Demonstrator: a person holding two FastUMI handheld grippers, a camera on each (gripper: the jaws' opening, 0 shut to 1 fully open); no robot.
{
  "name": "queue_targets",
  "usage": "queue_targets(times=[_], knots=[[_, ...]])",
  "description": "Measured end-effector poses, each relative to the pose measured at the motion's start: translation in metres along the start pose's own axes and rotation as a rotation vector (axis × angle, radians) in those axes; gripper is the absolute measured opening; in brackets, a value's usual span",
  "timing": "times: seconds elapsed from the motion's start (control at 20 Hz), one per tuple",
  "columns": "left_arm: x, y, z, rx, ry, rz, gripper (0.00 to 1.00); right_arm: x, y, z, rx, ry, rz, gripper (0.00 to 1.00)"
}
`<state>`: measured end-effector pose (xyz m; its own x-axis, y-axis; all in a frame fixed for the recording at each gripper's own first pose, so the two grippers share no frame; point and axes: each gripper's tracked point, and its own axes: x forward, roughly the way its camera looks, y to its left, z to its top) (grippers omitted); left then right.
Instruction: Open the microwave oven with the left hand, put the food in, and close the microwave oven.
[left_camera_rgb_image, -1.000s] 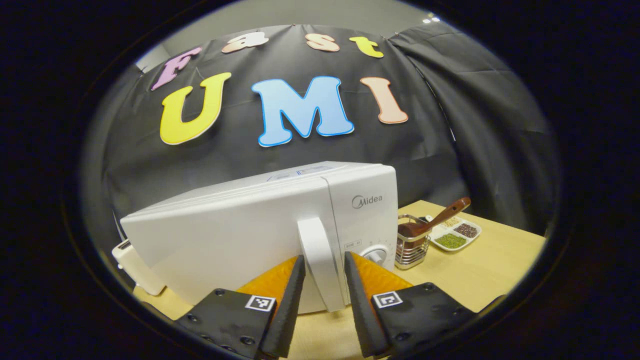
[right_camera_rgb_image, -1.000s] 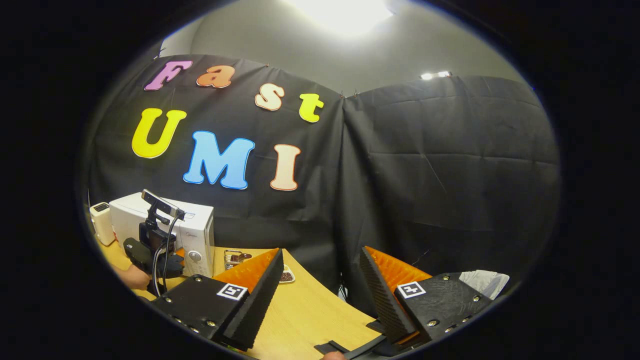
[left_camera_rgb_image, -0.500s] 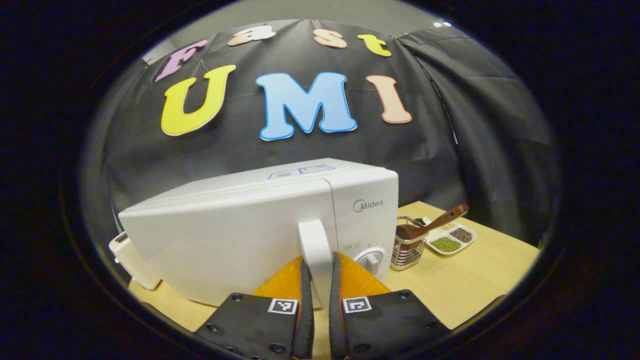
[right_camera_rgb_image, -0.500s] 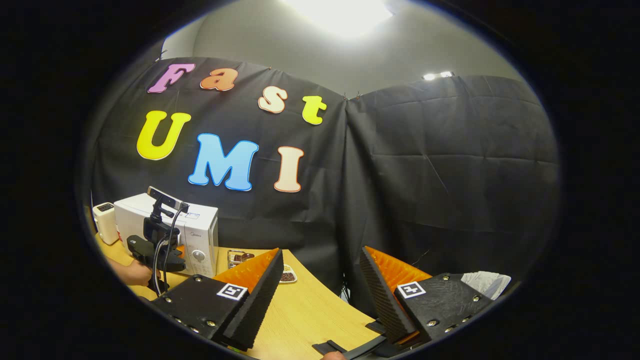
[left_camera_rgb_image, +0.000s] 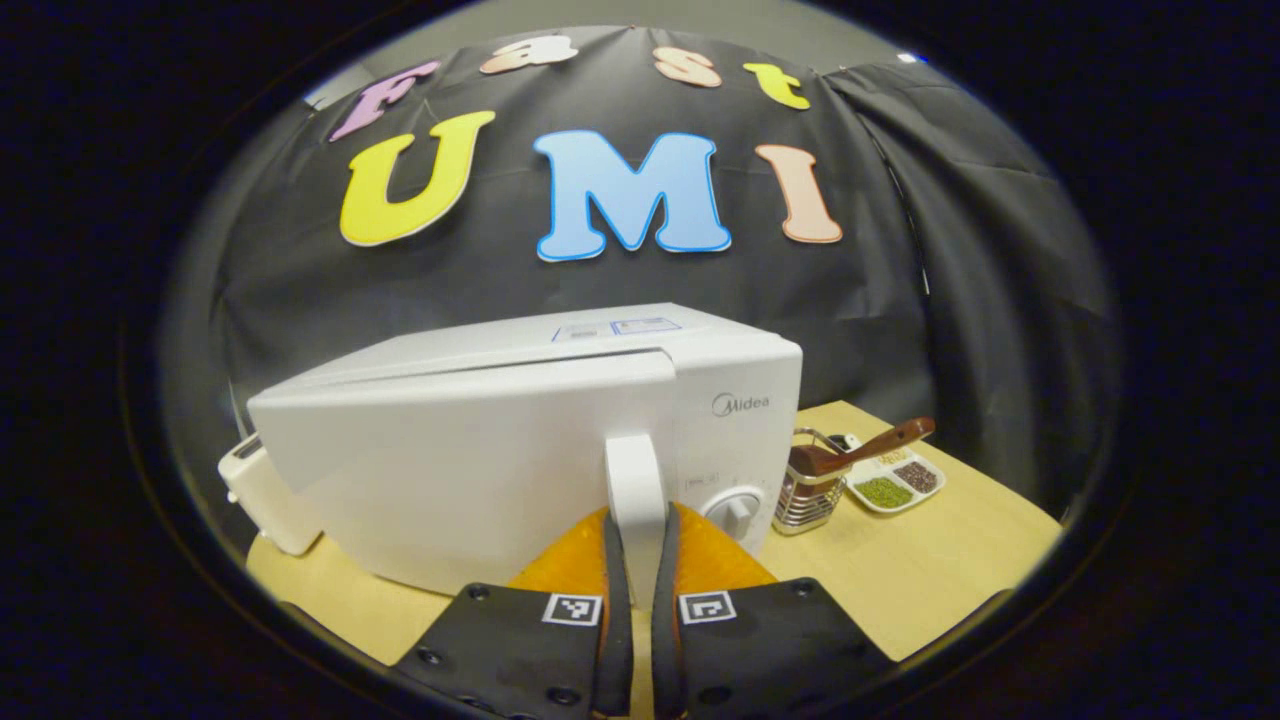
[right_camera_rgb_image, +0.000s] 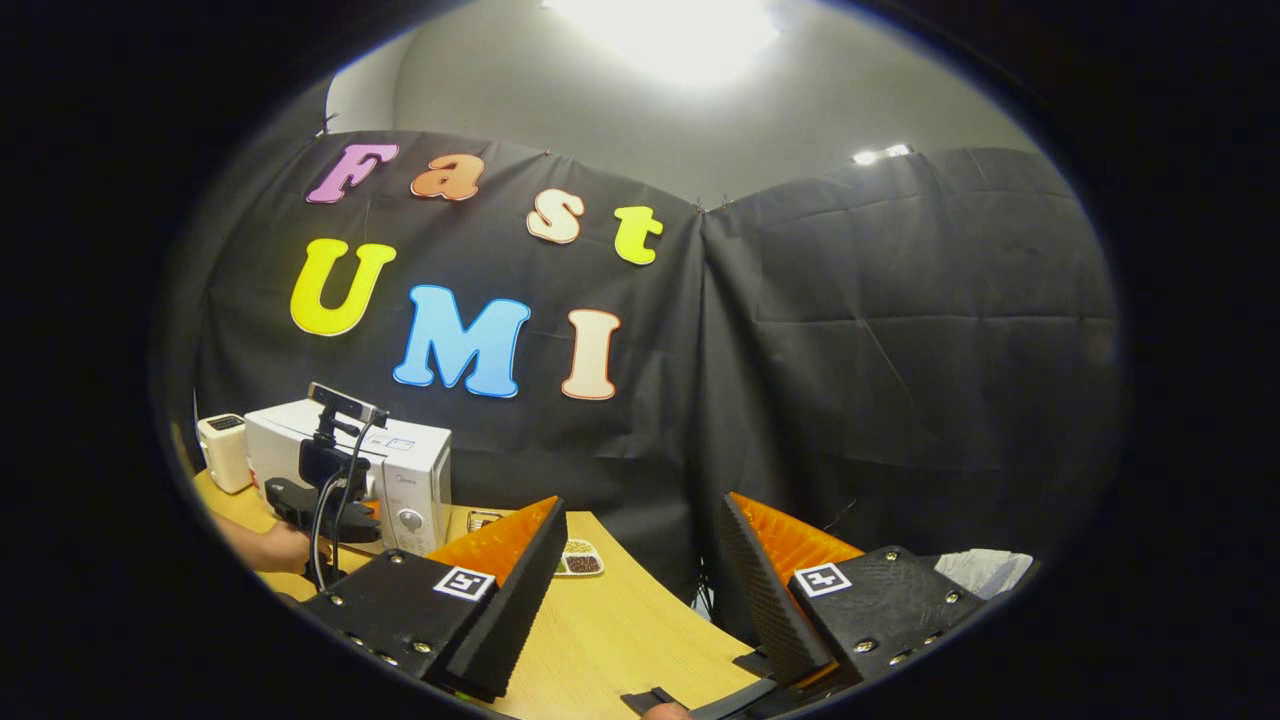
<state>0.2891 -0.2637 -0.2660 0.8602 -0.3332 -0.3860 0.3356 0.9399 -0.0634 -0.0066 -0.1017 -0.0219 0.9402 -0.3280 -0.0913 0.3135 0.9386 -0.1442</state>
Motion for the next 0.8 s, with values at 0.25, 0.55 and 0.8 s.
queue_targets(times=[0.25, 0.55, 0.8], knots=[[-0.038, 0.006, -0.011, 0.026, -0.017, -0.011, 0.14, 0.005, 0.007, -0.004, 0.028, -0.008, 0.083, 0.93], [-0.090, 0.021, -0.024, 0.020, -0.005, 0.051, 0.14, 0.000, 0.018, -0.007, 0.049, -0.033, 0.228, 0.93], [-0.129, 0.041, -0.036, 0.015, 0.024, 0.110, 0.15, -0.006, 0.026, -0.015, 0.089, -0.031, 0.354, 0.93]])
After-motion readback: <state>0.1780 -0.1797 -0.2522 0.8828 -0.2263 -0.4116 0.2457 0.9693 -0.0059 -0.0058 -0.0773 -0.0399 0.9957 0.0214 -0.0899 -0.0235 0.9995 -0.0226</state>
